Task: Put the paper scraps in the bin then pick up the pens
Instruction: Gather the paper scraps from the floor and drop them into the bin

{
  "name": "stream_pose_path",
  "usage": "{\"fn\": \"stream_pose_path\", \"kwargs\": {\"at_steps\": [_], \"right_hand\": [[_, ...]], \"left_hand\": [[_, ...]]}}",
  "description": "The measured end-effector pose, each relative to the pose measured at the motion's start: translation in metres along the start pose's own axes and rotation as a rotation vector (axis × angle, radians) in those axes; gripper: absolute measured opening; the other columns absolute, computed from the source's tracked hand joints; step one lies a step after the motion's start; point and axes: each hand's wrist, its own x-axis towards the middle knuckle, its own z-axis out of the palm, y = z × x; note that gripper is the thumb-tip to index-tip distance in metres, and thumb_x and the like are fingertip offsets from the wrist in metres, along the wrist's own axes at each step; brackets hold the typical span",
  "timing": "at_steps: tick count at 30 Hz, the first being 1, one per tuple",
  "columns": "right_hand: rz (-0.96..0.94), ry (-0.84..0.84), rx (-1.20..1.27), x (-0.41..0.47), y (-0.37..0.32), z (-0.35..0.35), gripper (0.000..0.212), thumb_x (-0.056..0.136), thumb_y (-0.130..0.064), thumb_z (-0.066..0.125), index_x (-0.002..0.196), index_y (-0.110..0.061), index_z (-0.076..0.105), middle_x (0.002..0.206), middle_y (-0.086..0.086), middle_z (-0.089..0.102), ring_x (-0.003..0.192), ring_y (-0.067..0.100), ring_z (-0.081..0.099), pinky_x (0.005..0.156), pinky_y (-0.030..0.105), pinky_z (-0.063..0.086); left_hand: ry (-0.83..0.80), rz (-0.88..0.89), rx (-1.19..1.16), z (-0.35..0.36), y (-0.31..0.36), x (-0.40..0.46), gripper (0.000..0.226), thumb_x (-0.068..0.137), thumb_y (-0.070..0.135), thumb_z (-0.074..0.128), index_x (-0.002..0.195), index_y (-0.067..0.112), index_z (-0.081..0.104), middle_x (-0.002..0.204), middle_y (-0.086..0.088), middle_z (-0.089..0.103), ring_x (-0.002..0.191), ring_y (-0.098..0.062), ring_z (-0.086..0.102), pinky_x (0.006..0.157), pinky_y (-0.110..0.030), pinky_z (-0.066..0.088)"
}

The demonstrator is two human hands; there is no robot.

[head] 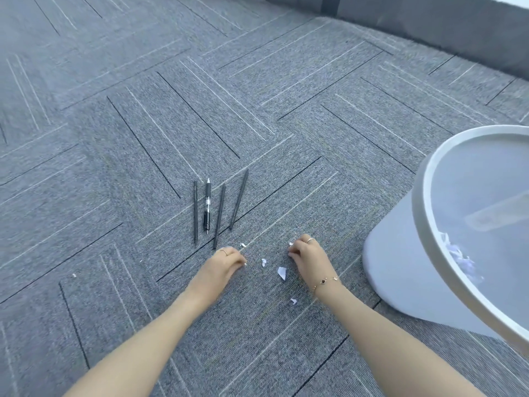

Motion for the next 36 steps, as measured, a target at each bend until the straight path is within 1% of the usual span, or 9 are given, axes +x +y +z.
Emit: {"fn": "stream_pose_path", "kwargs": {"at_steps": [3,8,11,17,23,27,31,34,36], "right_hand": [[0.038,0.025,0.044,0.004,0.001,-0.007,0.011,0.09,-0.008,0.056,0.092,-0.003,0.066,0.099,0.008,0.063,0.094,0.021,0.058,0.088,0.032,0.051],[0.07,0.054,0.059,0.006,0.002,-0.005,0.018,0.092,-0.009,0.053,0.109,-0.008,0.057,0.096,0.004,0.06,0.09,0.018,0.056,0.086,0.031,0.05],[0.099,0.067,0.036,0.008,0.001,0.001,0.029,0.092,-0.008,0.053,0.121,-0.006,0.058,0.1,0.006,0.058,0.09,0.02,0.057,0.087,0.031,0.051],[0.103,0.15,-0.03,0.006,-0.003,0.01,0.013,0.091,-0.003,0.054,0.096,0.0,0.065,0.098,0.011,0.06,0.09,0.025,0.058,0.082,0.032,0.051],[-0.073,-0.024,-0.079,-0.018,-0.001,0.01,0.013,0.094,-0.01,0.05,0.097,-0.003,0.06,0.101,0.008,0.059,0.086,0.024,0.059,0.078,0.034,0.054],[-0.114,-0.131,-0.137,-0.039,0.002,0.008,0.016,0.096,-0.012,0.045,0.104,-0.004,0.058,0.109,0.01,0.055,0.081,0.023,0.058,0.073,0.03,0.052],[-0.234,-0.21,-0.171,-0.041,-0.001,0.007,0.025,0.097,-0.013,0.04,0.116,-0.004,0.053,0.128,0.013,0.049,0.098,0.026,0.055,0.081,0.031,0.045],[-0.266,-0.178,-0.18,-0.043,-0.002,0.013,0.017,0.095,-0.011,0.048,0.104,-0.002,0.059,0.131,0.011,0.052,0.104,0.023,0.058,0.081,0.031,0.051],[-0.265,-0.165,-0.19,-0.044,0.001,0.018,0.01,0.091,-0.006,0.054,0.097,-0.002,0.061,0.122,0.009,0.059,0.102,0.026,0.061,0.072,0.036,0.058]], "left_hand": [[0.032,-0.184,-0.163,-0.002,0.001,0.006,0.012,0.088,0.014,0.056,0.099,0.016,0.062,0.095,0.006,0.061,0.089,-0.004,0.058,0.086,-0.025,0.051],[0.046,-0.241,-0.146,0.001,0.007,0.021,0.034,0.089,0.01,0.054,0.122,0.017,0.052,0.091,0.002,0.054,0.083,-0.009,0.055,0.076,-0.022,0.049],[0.091,-0.287,-0.146,0.007,0.009,0.028,0.035,0.089,0.01,0.055,0.124,0.015,0.054,0.096,-0.001,0.051,0.085,-0.013,0.055,0.082,-0.028,0.052],[0.206,-0.317,-0.134,0.015,0.019,0.025,0.015,0.09,0.012,0.053,0.102,0.009,0.061,0.098,0.003,0.051,0.08,-0.002,0.052,0.079,-0.023,0.05],[0.219,-0.237,-0.148,0.014,0.021,0.017,0.013,0.089,0.011,0.055,0.099,0.01,0.064,0.096,0.003,0.057,0.085,-0.009,0.056,0.08,-0.023,0.05],[0.034,-0.09,-0.172,0.017,0.029,0.022,0.012,0.087,0.013,0.059,0.096,0.01,0.065,0.098,0.004,0.059,0.085,-0.007,0.057,0.085,-0.023,0.051],[-0.085,0.009,-0.133,0.024,0.035,0.021,0.011,0.086,0.015,0.061,0.095,0.011,0.065,0.107,0.003,0.06,0.088,-0.003,0.059,0.088,-0.018,0.049],[-0.117,0.062,-0.065,0.023,0.031,0.017,0.014,0.087,0.016,0.058,0.099,0.011,0.064,0.109,0.004,0.061,0.093,0.0,0.054,0.09,-0.013,0.043],[-0.086,0.075,-0.031,0.023,0.032,0.015,0.013,0.088,0.017,0.058,0.098,0.012,0.064,0.103,0.004,0.062,0.092,-0.003,0.056,0.089,-0.018,0.047]]}}
